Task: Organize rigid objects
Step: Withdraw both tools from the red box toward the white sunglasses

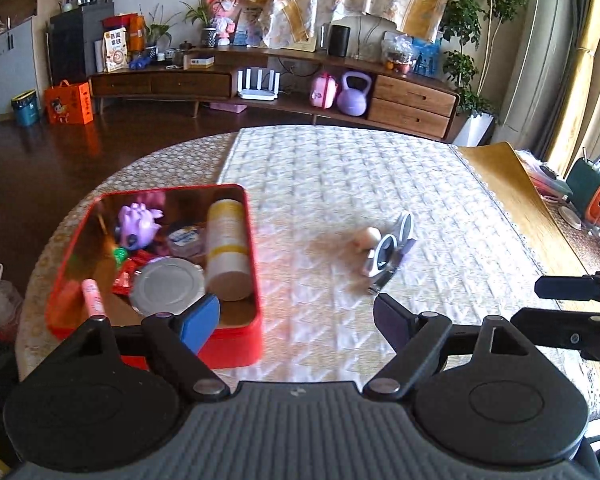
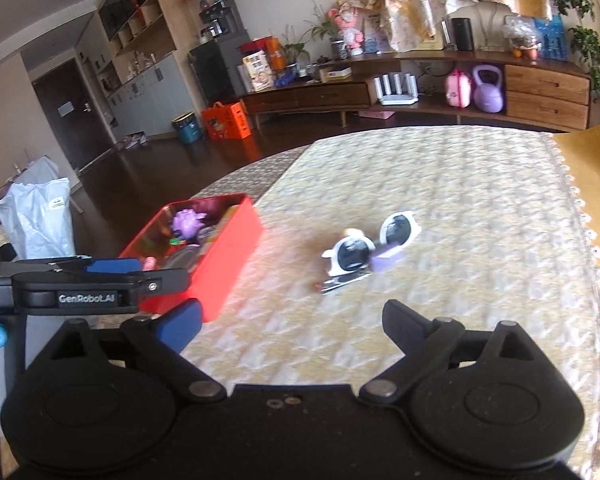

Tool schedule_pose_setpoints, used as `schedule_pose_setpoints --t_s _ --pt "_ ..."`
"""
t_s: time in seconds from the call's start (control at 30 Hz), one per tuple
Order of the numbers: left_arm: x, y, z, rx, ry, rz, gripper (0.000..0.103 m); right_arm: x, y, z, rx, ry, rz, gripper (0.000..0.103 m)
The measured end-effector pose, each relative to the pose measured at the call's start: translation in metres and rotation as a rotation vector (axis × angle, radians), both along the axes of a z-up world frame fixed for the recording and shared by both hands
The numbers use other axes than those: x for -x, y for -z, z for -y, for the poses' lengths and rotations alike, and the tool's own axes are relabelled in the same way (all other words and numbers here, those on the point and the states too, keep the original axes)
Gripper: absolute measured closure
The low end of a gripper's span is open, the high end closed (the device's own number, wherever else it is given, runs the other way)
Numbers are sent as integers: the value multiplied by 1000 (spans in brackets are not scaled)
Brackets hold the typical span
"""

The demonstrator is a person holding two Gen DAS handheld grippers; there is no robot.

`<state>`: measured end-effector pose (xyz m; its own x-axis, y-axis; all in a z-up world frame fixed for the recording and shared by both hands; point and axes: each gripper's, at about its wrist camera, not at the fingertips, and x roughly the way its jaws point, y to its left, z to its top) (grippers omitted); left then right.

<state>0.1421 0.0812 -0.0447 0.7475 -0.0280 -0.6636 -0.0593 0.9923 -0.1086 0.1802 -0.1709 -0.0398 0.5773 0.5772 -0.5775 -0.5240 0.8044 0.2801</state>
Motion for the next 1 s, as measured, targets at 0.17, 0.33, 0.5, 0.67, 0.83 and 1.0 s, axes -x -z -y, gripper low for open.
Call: schedule_pose_setpoints --t_s 0.17,0.33,0.5,0.67,0.83,1.0 --pt "-10 6 13 36 8 3 19 -8 12 8 62 -4 46 5" --pt "-28 12 27 52 25 -5 19 -23 26 15 96 -4 59 5" --pt "-45 23 40 46 61 -23 19 -40 38 16 132 -8 73 6" --pt "-56 40 53 31 116 -34 19 -69 43 15 151 -19 78 11" --pt "-69 57 60 10 129 -33 19 -94 49 10 157 -35 65 15" --pt "-80 74 62 12 130 -27 19 -111 57 1 157 -89 43 16"
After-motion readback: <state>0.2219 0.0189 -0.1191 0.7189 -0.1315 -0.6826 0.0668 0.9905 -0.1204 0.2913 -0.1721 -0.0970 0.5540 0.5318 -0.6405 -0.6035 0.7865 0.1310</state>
